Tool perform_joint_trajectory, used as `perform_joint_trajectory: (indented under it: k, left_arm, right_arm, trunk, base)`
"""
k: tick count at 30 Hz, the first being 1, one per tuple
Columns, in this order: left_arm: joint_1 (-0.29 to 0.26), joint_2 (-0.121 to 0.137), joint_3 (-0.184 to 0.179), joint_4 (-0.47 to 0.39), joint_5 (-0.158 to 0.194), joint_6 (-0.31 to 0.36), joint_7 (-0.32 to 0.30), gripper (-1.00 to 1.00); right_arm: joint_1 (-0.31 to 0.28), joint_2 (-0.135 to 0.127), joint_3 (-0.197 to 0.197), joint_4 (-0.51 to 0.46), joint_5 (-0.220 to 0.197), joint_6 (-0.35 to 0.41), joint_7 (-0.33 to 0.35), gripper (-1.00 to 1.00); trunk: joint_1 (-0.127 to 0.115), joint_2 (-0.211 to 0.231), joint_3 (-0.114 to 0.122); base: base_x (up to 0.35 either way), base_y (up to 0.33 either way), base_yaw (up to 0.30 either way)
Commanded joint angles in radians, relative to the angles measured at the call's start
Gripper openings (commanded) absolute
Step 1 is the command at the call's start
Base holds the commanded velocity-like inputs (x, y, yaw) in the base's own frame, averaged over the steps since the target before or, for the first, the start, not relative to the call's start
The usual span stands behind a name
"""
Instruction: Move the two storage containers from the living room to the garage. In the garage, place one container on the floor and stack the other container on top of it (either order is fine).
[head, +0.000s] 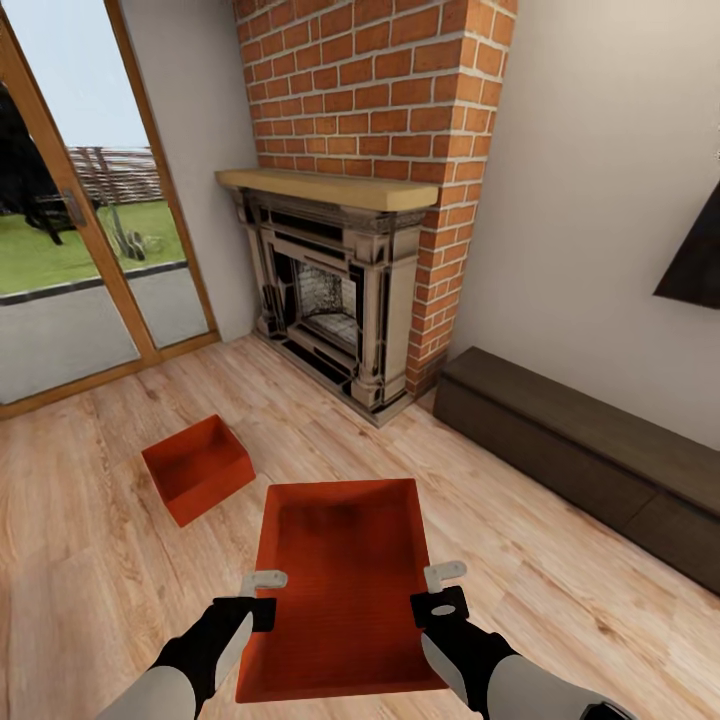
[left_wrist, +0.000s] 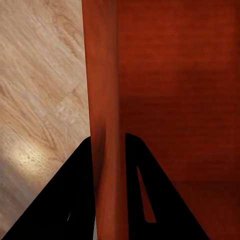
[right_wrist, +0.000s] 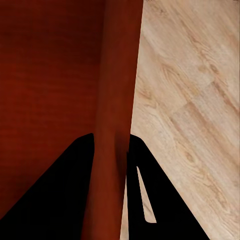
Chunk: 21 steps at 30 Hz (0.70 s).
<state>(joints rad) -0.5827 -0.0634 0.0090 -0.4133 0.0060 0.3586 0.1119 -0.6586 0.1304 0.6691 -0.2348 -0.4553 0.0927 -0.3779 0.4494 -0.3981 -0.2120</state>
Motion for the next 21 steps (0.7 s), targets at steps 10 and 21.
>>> perform_joint_trajectory:
  k: [10,21]
  left_arm:
    - [0.000,-0.003,-0.003,-0.001,0.014,0.005,0.003,-1.00]
    - [0.000,-0.002,-0.003,-0.001,0.013,0.003,0.003,-1.00]
  right_arm:
    - [-0.001,0.005,0.006,-0.026,0.001,0.007,-0.002,-1.00]
    - [-0.001,0.005,0.006,-0.026,0.002,0.007,-0.002,-1.00]
  trunk:
    - [0.001,-0.002,0.014]
    - [0.001,-0.002,0.030]
  base:
    - [0.000,0.000,0.000]
    - [0.000,0.000,0.000]
